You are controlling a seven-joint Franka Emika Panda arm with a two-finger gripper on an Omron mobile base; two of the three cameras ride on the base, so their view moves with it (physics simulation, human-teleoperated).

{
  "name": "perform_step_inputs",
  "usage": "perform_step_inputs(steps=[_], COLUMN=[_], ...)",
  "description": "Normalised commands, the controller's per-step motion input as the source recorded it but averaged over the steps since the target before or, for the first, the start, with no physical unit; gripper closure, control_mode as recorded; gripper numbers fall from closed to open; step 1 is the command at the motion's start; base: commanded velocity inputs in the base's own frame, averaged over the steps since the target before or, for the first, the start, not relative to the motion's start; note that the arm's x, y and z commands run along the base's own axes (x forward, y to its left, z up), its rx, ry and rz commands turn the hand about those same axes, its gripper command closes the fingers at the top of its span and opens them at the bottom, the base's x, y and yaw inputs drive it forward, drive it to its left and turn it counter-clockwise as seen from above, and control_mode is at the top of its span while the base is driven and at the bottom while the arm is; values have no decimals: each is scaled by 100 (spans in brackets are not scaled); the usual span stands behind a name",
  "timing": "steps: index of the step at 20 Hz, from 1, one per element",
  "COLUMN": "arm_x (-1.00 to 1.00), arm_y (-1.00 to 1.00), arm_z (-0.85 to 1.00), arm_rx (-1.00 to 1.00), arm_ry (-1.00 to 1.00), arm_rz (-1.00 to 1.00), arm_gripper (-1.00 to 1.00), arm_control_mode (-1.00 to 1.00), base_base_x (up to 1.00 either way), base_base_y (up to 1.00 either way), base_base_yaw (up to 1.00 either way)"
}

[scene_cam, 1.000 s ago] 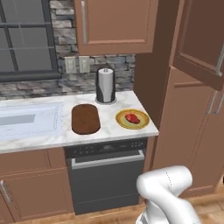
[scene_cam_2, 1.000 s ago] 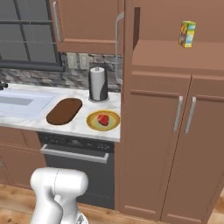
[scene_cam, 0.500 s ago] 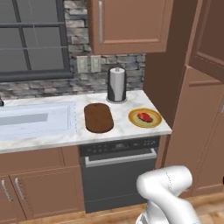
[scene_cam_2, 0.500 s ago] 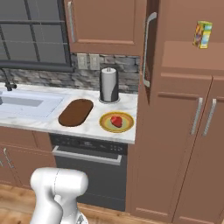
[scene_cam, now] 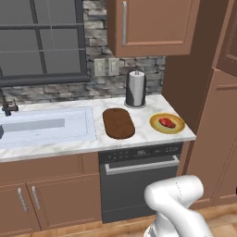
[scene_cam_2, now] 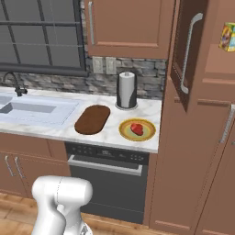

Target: Pick the steak from the plate and place it on the cutting board. Then pick the condiment bottle from the cabinet and place it next to the cutting board.

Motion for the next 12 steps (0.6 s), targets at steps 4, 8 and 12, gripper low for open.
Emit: perform_step_inputs(steps=[4,8,12], arm_x=[0,0,0], arm_y=[0,0,0], arm_z=[0,0,0], arm_rx=[0,0,0], arm_ry=[0,0,0], arm_rz=[0,0,0], arm_gripper=[100,100,100], arm_control_mode=[100,100,100], base_base_x=[10,30,37], base_base_y=[40,20,6], base_base_yaw=[0,0,0])
